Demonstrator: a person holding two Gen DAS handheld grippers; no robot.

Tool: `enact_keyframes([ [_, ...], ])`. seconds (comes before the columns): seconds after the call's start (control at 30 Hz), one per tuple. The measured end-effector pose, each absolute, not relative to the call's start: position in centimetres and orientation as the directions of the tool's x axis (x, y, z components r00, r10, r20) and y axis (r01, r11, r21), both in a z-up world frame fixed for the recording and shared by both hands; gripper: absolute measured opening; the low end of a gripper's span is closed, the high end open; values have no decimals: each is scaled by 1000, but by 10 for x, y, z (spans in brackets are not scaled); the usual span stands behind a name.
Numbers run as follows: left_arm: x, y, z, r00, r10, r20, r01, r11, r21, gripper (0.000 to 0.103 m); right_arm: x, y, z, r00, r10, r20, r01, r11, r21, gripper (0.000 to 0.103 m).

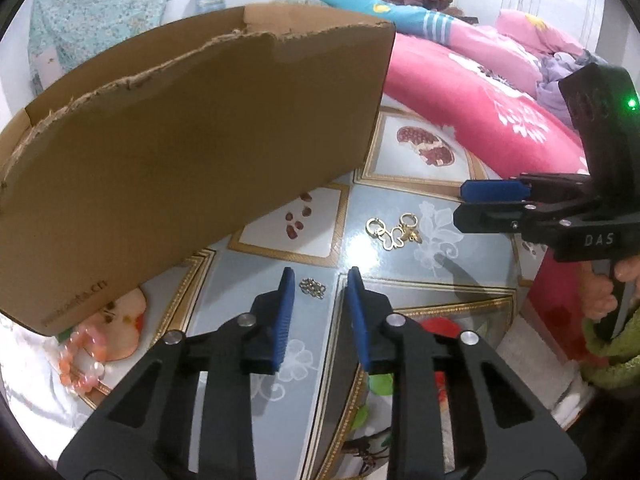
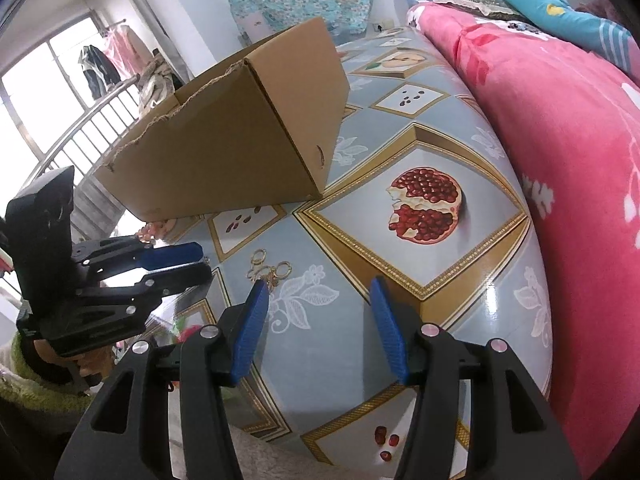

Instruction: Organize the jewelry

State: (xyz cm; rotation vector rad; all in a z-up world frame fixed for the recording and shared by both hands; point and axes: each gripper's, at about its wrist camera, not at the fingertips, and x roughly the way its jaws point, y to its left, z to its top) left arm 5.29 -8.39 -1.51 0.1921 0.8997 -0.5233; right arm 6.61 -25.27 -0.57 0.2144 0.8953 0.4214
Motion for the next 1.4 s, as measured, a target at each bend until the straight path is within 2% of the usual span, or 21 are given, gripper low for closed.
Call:
enact_keyframes([
  [0.07, 53, -87, -17, 510, -341, -790, 518, 855, -35, 21, 66, -253, -6, 551, 446, -705, -267, 895, 357, 52],
  [0.23, 51, -88, -18, 532, -309, -788, 525, 851, 20, 5, 66, -253, -6, 555, 446, -703, -274, 895, 352, 52],
  [0.4, 48, -88, -18, 538, -312, -783, 526, 850, 23, 4, 66, -252, -6, 559, 445, -700, -276, 895, 350, 52],
  [0.47, 47, -87, -16, 545, -322, -774, 521, 854, 12, 0, 66, -252, -6, 560, 442, -701, -276, 897, 344, 52],
  [0.8, 38, -55, 23, 613, -359, -704, 441, 894, -72, 0, 68, -250, 4, 577, 416, -702, -277, 909, 312, 52],
  [1.03, 37, -52, 9, 537, -420, -732, 476, 867, -148, 0, 73, -236, 7, 561, 423, -712, -309, 905, 294, 52],
  [1.17, 39, -59, -1, 528, -420, -738, 482, 864, -148, 19, 73, -228, 8, 556, 425, -714, -325, 902, 284, 52],
  [1.2, 40, -61, -4, 525, -420, -741, 483, 863, -146, 20, 73, -227, 9, 555, 426, -714, -329, 901, 282, 52],
  [1.33, 47, -66, -14, 507, -397, -765, 486, 865, -126, 20, 74, -225, 9, 554, 428, -714, -331, 900, 283, 52],
  [1.37, 48, -68, -16, 512, -387, -767, 485, 867, -114, 16, 75, -225, 8, 553, 428, -715, -330, 901, 283, 52],
  [1.4, 49, -70, -17, 513, -377, -771, 485, 869, -102, 7, 76, -225, 8, 554, 427, -715, -328, 901, 284, 52],
])
